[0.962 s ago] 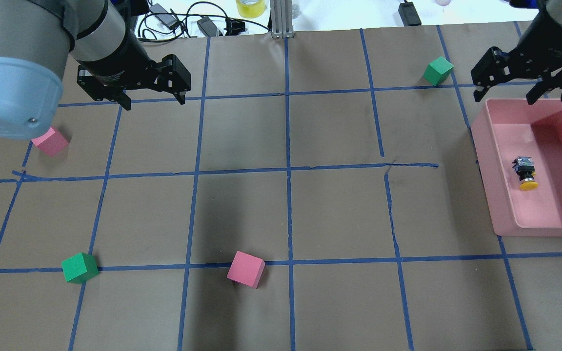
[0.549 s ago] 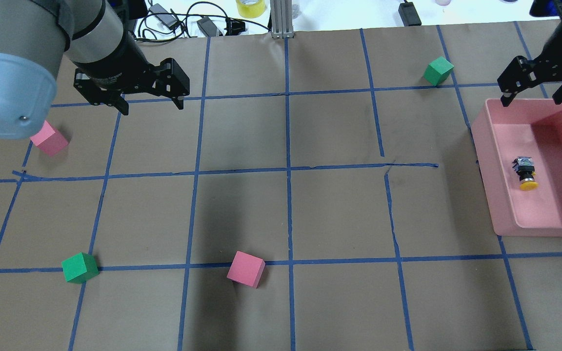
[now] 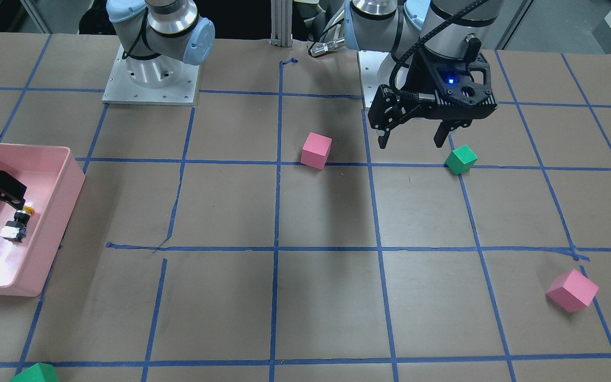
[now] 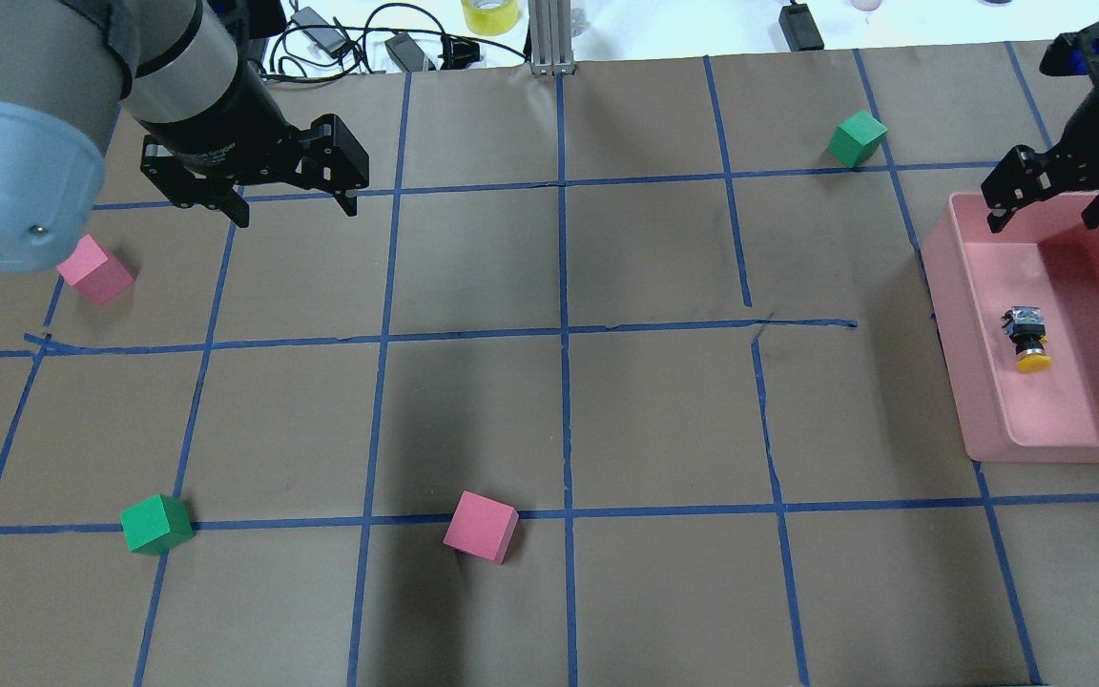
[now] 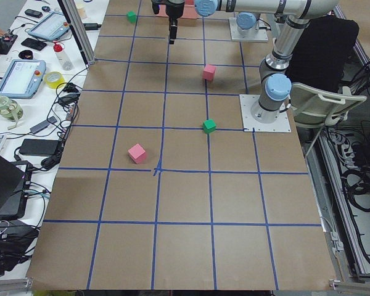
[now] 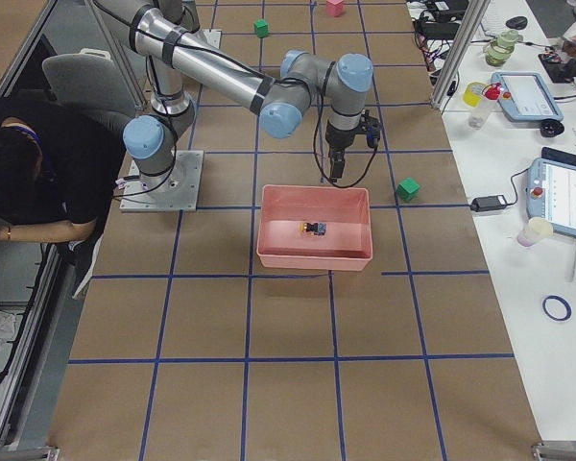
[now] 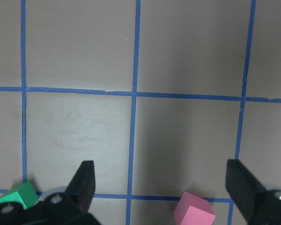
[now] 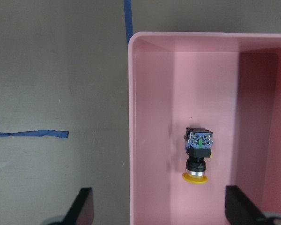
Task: Align button upright
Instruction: 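Lower the right gripper into the bin over the yellow-capped button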
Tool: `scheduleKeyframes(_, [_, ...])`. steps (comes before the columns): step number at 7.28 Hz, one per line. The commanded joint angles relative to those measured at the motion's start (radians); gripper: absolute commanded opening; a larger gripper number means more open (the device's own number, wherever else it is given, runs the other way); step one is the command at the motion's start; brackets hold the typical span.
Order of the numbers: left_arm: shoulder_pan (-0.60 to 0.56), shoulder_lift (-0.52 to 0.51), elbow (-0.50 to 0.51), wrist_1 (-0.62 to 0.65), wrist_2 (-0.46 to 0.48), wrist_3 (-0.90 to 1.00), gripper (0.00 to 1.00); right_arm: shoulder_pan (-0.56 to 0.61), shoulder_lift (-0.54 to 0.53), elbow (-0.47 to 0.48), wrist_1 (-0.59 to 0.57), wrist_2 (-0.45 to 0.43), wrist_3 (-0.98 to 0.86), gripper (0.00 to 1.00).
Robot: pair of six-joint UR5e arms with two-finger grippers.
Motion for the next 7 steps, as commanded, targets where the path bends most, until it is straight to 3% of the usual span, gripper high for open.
scheduleKeyframes(1, [0.000,0.000,-0.003,0.001,-0.003,0.000,1.00,-0.020,0.001,0.047,-0.076,0.001,-0.010,1.00])
scheduleKeyframes(7, [0.000,0.002,-0.001,0.000,0.000,0.000,1.00,-0.085,0.111,0.047,-0.151,-0.004,-0.079,1.00])
